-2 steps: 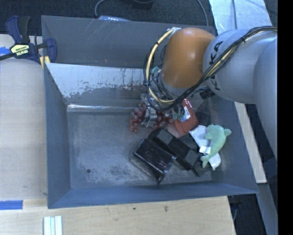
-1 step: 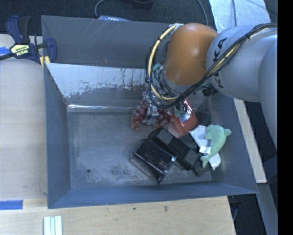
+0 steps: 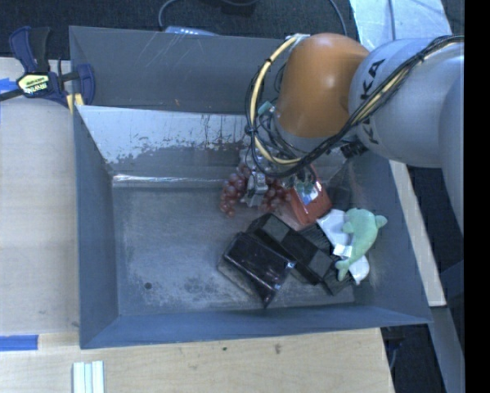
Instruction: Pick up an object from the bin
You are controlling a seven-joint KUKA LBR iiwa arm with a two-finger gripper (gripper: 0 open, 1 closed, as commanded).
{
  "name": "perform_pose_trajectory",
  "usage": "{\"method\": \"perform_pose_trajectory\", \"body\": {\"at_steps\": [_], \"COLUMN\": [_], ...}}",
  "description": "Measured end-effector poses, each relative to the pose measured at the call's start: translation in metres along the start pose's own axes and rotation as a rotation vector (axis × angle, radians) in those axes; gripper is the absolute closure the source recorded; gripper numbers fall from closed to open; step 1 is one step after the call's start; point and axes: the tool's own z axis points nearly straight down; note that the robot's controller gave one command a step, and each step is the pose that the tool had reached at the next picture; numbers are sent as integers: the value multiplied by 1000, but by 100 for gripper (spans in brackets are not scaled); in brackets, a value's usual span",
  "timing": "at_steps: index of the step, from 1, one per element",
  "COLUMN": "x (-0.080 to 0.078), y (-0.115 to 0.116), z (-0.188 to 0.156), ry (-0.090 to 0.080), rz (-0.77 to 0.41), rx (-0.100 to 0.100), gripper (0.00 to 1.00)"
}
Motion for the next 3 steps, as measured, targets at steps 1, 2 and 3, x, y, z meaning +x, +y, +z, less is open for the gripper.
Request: {"method": "perform_pose_trajectory", "body": {"at_steps": [1,2,3], "x": [-1,-2,-3], "y": [0,0,0], "z": [-11,-17,-41], "ry": [-3,-5,-8], "rz": [0,0,2], "rx": [0,0,0], "gripper": [100,100,100]}}
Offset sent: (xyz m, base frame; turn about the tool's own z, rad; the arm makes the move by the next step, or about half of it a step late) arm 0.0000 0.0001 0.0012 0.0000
